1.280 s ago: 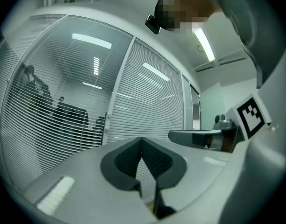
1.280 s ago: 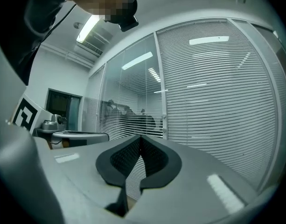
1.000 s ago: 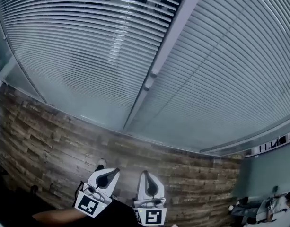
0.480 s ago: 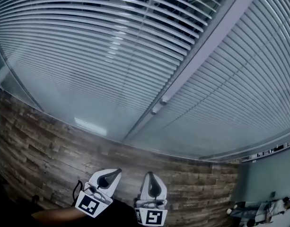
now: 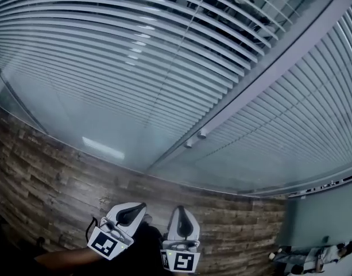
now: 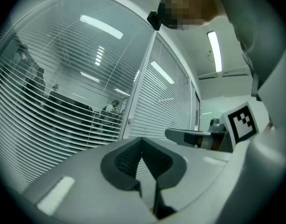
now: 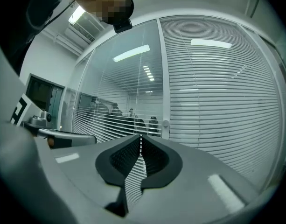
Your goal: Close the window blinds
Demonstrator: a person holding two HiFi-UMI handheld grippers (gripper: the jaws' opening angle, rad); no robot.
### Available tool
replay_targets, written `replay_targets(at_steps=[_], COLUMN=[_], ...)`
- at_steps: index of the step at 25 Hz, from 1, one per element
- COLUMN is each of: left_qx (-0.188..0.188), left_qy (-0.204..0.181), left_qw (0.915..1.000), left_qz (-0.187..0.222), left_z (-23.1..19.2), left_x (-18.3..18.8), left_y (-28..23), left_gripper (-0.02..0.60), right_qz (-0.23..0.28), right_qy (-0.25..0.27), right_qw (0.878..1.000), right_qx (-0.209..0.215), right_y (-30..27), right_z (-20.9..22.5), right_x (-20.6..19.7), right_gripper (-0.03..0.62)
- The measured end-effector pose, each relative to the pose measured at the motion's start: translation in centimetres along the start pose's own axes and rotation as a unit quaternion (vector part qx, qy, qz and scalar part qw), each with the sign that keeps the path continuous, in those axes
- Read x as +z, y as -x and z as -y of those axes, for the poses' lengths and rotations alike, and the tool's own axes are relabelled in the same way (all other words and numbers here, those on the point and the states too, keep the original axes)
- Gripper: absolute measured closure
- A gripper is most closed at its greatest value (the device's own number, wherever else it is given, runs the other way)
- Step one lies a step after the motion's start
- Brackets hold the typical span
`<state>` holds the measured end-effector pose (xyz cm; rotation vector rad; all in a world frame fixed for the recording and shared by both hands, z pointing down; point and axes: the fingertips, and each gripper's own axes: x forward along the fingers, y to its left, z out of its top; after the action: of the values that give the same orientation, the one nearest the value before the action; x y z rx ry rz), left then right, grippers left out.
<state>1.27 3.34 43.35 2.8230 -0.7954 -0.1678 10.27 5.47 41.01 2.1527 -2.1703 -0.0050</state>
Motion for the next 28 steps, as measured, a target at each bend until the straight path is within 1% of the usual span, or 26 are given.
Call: replay_targets(at_steps=[2, 5, 7, 11, 14, 18, 21, 23, 25, 28], left_qx=[0.005, 0.02, 0.021, 0.025, 0.049, 0.083, 0.098, 0.095, 0.08, 0.064], left_qy=[-0.001, 0.001, 0.0, -0.017, -0.023, -0.033, -0.038, -0.034, -0.041, -0.042], left_qw=[1.0, 0.9997, 0.9995, 0.999, 0.9982, 0.9958, 0.9942, 0.9946, 0.9957, 0.9969], left_qz=[-0.001, 0.017, 0.022, 0.032, 0.028, 0.02, 0.021, 0.025, 0.021, 0.018], left_z=[-0.2, 0.0, 0.4, 1.1, 1.0, 0.3, -0.2, -0.6, -1.5, -3.1], left_x=[-0.2, 0.4, 0.7, 1.2, 1.1, 1.3, 1.4, 1.4, 1.1, 1.3], left_y=[-0.8, -2.0, -2.6, -3.9, -4.8, -6.0, -6.1, -5.8, -5.7, -6.5], left_gripper=[0.583, 0.583, 0.583, 0.583, 0.583, 0.583, 0.583, 0.583, 0.583, 0.583], right_qz=[0.006, 0.016, 0.019, 0.02, 0.02, 0.02, 0.02, 0.012, 0.007, 0.009], right_qy=[-0.002, 0.001, 0.0, -0.007, -0.013, -0.027, -0.033, -0.037, -0.031, -0.025], right_qw=[1.0, 1.0, 1.0, 1.0, 0.999, 0.999, 0.999, 0.999, 0.999, 0.999], right_qx=[0.003, 0.006, 0.007, 0.02, 0.028, 0.039, 0.036, 0.033, 0.03, 0.019], right_y=[-0.5, -0.8, -0.9, -1.7, -2.4, -4.3, -5.3, -5.8, -6.9, -9.0], right_z=[0.6, 1.8, 2.5, 3.1, 4.3, 6.1, 6.6, 6.2, 5.6, 6.2], right_x=[0.4, 1.3, 1.5, 1.2, 0.9, 1.0, 0.7, -0.1, -0.5, 0.1], right_gripper=[0.58, 0.576, 0.576, 0.565, 0.559, 0.536, 0.523, 0.514, 0.516, 0.513])
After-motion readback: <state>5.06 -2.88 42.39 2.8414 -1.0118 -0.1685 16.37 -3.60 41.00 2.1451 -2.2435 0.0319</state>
